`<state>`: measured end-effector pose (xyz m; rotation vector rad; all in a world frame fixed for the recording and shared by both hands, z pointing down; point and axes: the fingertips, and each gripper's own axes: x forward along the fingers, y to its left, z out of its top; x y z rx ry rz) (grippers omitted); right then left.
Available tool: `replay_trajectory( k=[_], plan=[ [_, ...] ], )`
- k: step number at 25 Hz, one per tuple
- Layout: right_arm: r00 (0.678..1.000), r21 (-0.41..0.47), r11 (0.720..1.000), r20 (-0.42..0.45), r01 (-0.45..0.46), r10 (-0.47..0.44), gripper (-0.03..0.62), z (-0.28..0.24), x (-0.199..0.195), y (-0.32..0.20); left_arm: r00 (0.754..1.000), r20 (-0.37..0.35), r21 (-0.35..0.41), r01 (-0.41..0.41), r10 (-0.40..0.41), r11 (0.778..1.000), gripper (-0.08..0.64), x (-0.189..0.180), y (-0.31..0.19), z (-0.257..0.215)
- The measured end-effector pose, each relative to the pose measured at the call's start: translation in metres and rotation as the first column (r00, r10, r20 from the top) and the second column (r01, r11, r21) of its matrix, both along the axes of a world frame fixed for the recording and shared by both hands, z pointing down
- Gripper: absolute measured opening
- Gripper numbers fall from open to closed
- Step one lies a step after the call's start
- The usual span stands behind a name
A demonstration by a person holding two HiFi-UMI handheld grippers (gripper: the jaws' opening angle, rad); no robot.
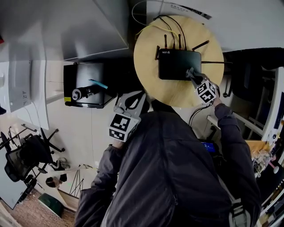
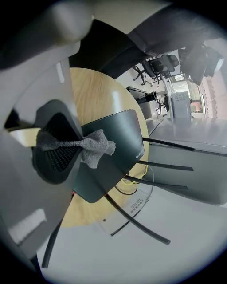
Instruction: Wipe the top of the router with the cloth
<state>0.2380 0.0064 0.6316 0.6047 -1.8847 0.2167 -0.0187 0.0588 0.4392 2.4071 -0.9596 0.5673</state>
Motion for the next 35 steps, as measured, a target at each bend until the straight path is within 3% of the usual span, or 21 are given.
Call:
replay_trajectory(
  k=[3,5,8,14,23,35],
  plan=[
    [0.997,0.022,0.997,0.038,-0.070,0.069,0.028,-0.012,-0.003,-0.009,0.999,-0.006,0.002,-0.033,0.033,0.999,0.000,0.005,0.004,0.004],
    [0.983,0.055,0.988,0.125,-0.141,0.133,0.028,-0.039,-0.015,-0.013,0.999,-0.010,0.005,-0.050,0.051,0.999,0.000,0.007,0.005,0.005],
    [0.952,0.099,0.978,0.263,-0.186,0.155,0.028,-0.094,-0.043,-0.007,0.997,-0.012,0.012,-0.074,0.074,0.997,0.000,0.011,0.004,0.004],
    [0.851,0.083,0.978,0.510,-0.189,0.121,0.028,-0.184,-0.107,0.035,0.991,-0.026,0.037,-0.127,0.128,0.991,0.000,0.023,0.000,0.001],
    [0.844,0.138,0.982,0.535,-0.128,0.035,0.028,-0.217,-0.150,0.060,0.985,-0.038,0.049,-0.169,0.171,0.984,0.000,0.028,-0.004,-0.003],
    [0.841,0.158,0.974,0.539,-0.164,0.054,0.028,-0.230,-0.163,0.058,0.975,-0.060,0.057,-0.210,0.214,0.976,0.000,0.024,-0.005,-0.003]
  ],
)
